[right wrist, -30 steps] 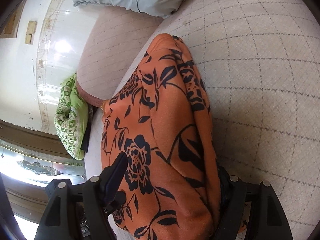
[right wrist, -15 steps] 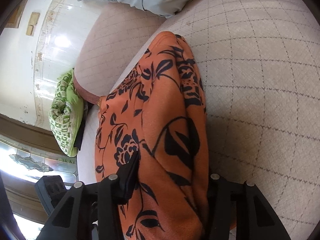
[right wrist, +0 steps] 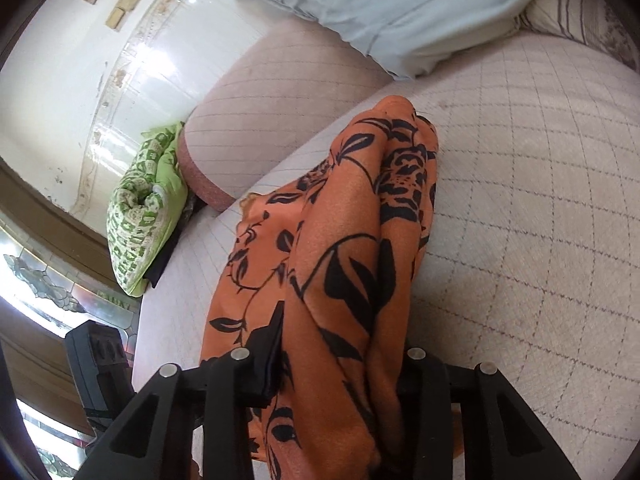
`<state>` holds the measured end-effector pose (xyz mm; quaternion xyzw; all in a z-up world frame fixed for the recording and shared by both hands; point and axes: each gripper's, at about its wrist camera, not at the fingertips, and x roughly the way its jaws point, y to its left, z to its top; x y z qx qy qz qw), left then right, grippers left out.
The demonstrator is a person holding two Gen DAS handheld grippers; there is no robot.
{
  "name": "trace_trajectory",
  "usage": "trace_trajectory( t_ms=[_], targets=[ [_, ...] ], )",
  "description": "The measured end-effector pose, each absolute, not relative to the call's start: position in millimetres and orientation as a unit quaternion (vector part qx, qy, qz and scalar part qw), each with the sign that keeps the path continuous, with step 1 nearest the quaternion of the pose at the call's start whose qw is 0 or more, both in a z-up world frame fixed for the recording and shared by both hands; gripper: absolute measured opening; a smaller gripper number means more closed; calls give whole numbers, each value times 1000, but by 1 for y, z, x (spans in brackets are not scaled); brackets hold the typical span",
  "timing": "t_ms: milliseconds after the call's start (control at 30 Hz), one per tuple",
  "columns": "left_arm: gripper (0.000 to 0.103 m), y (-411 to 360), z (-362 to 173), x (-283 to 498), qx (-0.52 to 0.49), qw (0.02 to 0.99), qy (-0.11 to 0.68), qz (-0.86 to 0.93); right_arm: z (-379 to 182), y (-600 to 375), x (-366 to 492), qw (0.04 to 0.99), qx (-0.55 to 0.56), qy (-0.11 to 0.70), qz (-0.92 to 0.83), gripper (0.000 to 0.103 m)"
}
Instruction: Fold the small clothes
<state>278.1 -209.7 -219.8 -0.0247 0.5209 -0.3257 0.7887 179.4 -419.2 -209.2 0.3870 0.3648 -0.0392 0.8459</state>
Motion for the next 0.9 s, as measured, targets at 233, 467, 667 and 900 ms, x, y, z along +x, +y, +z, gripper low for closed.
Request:
trace_trajectory(
  t_ms=[233, 467, 667, 900],
  targets=[
    [40, -193, -196, 267, -24, 803, 503, -319, -186, -400, 174, 863, 366, 348, -28, 37],
    [39, -148, -164, 244, -22, 824, 478, -302, -166, -367, 165, 871, 363, 330, 7, 37],
    [39, -85, -137, 208, -28, 845, 459, -272, -155, -316, 148, 876, 360, 318, 46, 37],
    [40, -31, -155, 169, -17, 839, 485, -245, -188, -269, 117, 847, 389, 356, 62, 36]
  ],
)
